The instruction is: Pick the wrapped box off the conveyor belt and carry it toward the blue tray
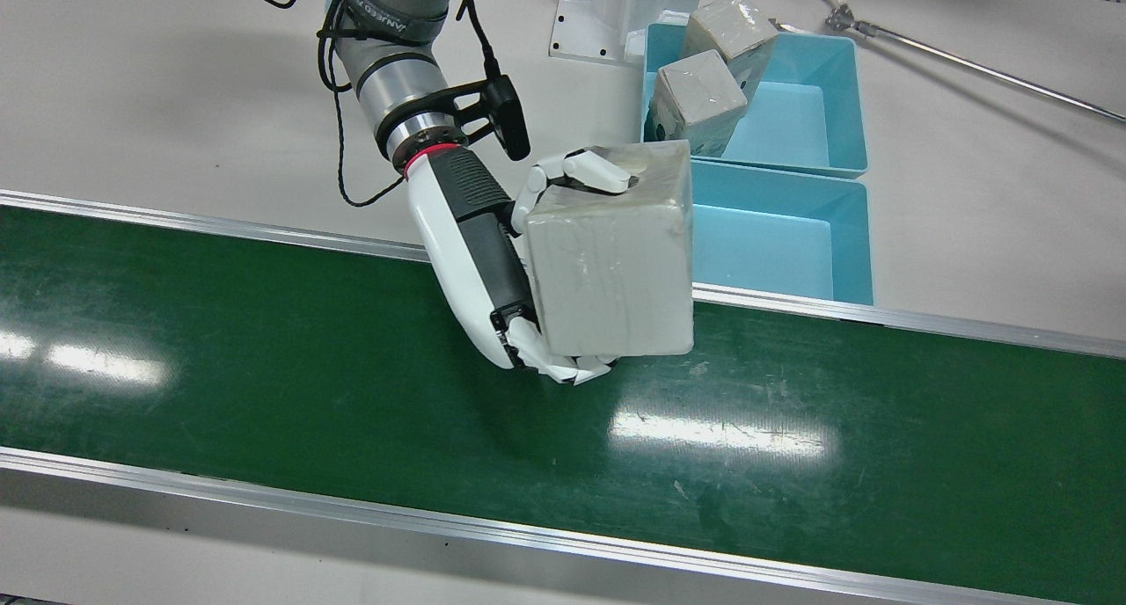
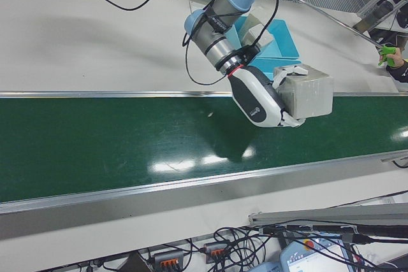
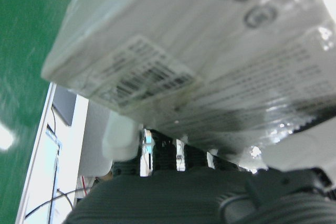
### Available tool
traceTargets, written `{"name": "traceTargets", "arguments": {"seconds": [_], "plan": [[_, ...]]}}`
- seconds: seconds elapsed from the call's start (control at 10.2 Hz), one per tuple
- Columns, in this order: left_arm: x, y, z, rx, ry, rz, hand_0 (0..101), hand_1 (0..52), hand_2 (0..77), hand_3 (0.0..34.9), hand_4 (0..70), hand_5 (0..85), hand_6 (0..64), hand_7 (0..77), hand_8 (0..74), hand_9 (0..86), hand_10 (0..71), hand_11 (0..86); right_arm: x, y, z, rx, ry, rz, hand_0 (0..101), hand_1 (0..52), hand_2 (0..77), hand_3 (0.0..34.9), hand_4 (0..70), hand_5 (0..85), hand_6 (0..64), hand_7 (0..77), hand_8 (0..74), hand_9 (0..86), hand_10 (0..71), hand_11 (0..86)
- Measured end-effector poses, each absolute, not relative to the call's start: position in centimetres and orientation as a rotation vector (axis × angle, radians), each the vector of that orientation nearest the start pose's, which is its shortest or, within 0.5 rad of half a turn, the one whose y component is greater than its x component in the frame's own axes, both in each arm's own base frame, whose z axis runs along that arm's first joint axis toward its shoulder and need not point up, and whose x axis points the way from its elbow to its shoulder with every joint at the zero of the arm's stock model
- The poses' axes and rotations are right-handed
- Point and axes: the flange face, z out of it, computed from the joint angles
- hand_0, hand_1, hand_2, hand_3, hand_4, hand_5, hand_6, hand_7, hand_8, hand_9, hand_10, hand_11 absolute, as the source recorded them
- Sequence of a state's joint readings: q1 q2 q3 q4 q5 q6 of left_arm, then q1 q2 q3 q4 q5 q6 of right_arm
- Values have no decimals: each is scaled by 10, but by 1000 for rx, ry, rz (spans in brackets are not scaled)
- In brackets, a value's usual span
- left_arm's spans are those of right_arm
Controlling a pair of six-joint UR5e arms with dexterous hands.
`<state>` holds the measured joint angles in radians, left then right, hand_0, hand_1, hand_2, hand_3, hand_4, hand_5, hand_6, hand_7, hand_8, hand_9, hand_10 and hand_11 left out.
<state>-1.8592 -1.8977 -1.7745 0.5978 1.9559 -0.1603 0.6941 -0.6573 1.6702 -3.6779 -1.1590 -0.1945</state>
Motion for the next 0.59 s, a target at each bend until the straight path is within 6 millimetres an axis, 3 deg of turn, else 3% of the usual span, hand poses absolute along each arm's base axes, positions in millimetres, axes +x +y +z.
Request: {"name": "traceTargets", "arguments": {"seconds": [0.1,0.2,0.3,0.49,0.59], "plan": [[-251,-510,472,-310,2174,-2335,0,0,11,0,0,11,5,5,5,5,5,5,-421,-547,116,634,2814,-1757,375,0,464,53,202,638,425,507,616,682,693,638],[-251,-510,472,-310,2174,-2335,0,0,5,0,0,11,0,5,5,5,0,5,-438,-531,102,656,2837,-1739,375,0,464,53,202,638,425,507,616,682,693,638],[-251,-510,472,-310,2174,-2335,0,0,5,0,0,11,5,5,5,5,5,5,-453,-518,93,673,2850,-1731,375,0,464,64,202,638,425,524,638,698,693,704],[-251,-510,472,-310,2174,-2335,0,0,11,0,0,11,5,5,5,5,5,5,-479,-496,88,718,2861,-1733,375,0,469,63,202,644,425,529,644,693,682,704],[-251,-510,472,-310,2174,-2335,0,0,11,0,0,11,5,5,5,5,5,5,-492,-485,88,749,2866,-1737,384,0,475,48,202,660,425,567,649,693,682,704]]}}
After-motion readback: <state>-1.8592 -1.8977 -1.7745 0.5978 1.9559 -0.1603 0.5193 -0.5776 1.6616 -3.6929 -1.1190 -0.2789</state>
